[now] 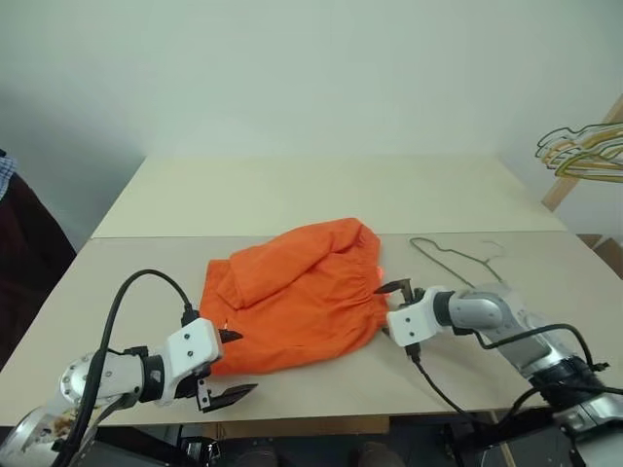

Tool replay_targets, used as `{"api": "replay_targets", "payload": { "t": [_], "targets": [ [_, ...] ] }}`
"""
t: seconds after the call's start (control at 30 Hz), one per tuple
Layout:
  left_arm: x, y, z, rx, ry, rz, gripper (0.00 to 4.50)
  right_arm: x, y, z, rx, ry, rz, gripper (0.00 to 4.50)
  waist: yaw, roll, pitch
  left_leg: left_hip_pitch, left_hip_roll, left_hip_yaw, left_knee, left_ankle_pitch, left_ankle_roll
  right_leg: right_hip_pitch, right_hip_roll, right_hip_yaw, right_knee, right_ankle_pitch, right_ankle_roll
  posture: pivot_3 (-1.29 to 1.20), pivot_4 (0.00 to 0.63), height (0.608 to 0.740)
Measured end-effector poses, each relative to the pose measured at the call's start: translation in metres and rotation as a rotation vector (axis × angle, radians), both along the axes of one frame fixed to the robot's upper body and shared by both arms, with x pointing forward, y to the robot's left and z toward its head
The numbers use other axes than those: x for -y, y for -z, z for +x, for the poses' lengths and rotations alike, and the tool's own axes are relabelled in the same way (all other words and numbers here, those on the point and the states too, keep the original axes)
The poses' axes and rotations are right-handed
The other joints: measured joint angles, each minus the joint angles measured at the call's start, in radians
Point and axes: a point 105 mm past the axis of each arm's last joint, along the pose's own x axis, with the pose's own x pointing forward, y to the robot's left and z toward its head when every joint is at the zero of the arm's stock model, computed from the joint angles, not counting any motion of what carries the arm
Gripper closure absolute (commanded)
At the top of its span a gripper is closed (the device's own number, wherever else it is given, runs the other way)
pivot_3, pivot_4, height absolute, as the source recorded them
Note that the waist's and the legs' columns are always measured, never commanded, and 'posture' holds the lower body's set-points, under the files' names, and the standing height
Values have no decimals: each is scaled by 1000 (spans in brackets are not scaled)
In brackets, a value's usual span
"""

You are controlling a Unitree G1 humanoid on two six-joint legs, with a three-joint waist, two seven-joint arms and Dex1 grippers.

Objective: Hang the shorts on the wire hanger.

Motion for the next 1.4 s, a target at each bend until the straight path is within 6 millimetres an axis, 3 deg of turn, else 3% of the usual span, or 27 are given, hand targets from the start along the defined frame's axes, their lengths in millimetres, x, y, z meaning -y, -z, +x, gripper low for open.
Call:
{"api": "replay_targets", "payload": {
  "t": [0.33,0.57,0.77,0.87,1.27,1.4],
  "targets": [
    [-16,15,-2,-18,-45,88,0,-2,13,-1,-28,-48,-20,4443,-10,0,0,1,0,1,0,0,0,0,0,1,1,0,0,106,0,740],
    [-26,18,11,19,-62,110,0,-6,13,-1,-31,-55,-7,4476,-11,0,0,1,1,2,-1,0,0,0,0,1,1,0,0,90,0,740],
    [-43,35,18,6,-40,234,0,-8,13,1,-29,-40,9,4476,-14,0,0,2,1,4,-1,0,0,0,0,2,1,0,0,70,0,740],
    [-41,35,24,36,-13,250,567,-8,13,2,-23,-27,16,4500,-12,1,0,2,1,4,-1,0,0,0,0,2,2,0,0,66,0,740],
    [-41,41,29,72,23,289,4481,-4,12,-1,-24,-16,6,4500,-13,1,-1,2,1,5,-1,0,0,0,0,2,2,0,0,69,0,740],
    [-41,39,27,76,22,292,4481,0,9,-6,-51,5,18,4500,-12,1,-1,1,1,5,-1,0,0,-1,0,2,2,0,0,79,0,740]
  ]
}}
